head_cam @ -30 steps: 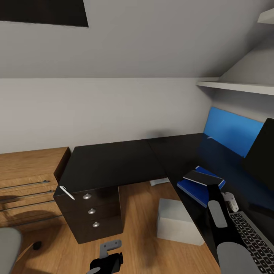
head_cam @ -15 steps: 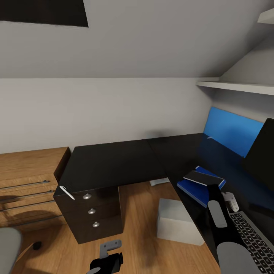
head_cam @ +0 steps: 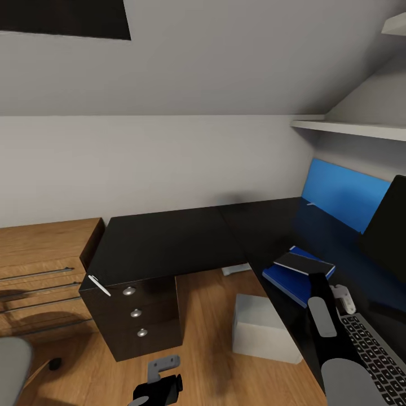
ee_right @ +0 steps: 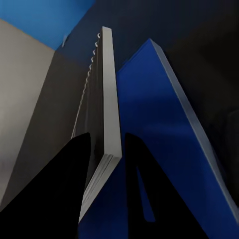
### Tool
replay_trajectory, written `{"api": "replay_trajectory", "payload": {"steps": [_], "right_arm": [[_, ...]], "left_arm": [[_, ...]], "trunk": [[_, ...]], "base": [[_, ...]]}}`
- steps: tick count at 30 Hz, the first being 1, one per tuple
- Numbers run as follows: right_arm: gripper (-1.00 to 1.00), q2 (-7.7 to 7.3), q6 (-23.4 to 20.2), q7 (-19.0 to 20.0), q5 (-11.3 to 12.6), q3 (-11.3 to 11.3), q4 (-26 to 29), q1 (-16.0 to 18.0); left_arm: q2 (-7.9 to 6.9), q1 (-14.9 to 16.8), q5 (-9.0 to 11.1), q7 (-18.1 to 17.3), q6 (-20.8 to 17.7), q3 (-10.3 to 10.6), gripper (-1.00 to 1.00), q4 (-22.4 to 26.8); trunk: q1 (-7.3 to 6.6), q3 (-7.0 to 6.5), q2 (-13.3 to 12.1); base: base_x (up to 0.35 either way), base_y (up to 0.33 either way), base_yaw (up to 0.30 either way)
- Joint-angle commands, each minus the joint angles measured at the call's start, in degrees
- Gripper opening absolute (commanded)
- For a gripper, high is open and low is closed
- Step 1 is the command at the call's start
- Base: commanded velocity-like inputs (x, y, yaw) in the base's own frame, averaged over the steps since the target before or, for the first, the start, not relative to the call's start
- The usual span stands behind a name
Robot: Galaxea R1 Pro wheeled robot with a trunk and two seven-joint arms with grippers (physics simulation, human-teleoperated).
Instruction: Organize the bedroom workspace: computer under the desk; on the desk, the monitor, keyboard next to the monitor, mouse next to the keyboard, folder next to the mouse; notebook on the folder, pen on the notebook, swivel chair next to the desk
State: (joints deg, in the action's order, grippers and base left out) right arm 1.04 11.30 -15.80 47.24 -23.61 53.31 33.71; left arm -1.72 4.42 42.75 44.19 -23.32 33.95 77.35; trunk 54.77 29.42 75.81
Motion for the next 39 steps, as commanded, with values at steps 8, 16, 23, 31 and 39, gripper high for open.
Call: {"api": "replay_trajectory", "payload": {"steps": [8,16,23,31,39], "right_arm": [[-1.00,0.04,0.5,0.1,0.7,0.0,0.0,0.0],[-1.00,0.07,0.6,0.1,0.7,0.0,0.0,0.0],[-1.00,0.03,0.6,0.1,0.7,0.0,0.0,0.0],[-1.00,0.03,0.6,0.1,0.6,0.0,0.0,0.0],[1.00,0.04,0.6,0.1,0.6,0.1,0.0,0.0]], "left_arm": [[-0.06,0.1,0.3,0.4,-0.1,0.1,1.00,0.1],[-0.07,0.1,0.3,0.4,-0.1,0.1,1.00,0.1],[-0.04,0.1,0.4,0.4,-0.1,0.1,1.00,0.1],[-0.04,0.1,0.4,0.4,-0.1,0.1,1.00,0.1],[-0.04,0.1,0.4,0.4,-0.1,0.1,1.00,0.1]], "trunk": [[0.00,0.06,0.0],[-0.22,-0.12,-0.4],[-1.76,-1.38,-3.2],[-2.20,-1.74,-4.0],[-2.20,-1.74,-4.0]], "base": [[0.000,0.000,0.000],[0.000,0.000,0.000],[0.000,0.000,0.000],[0.000,0.000,0.000],[0.000,0.000,0.000]]}}
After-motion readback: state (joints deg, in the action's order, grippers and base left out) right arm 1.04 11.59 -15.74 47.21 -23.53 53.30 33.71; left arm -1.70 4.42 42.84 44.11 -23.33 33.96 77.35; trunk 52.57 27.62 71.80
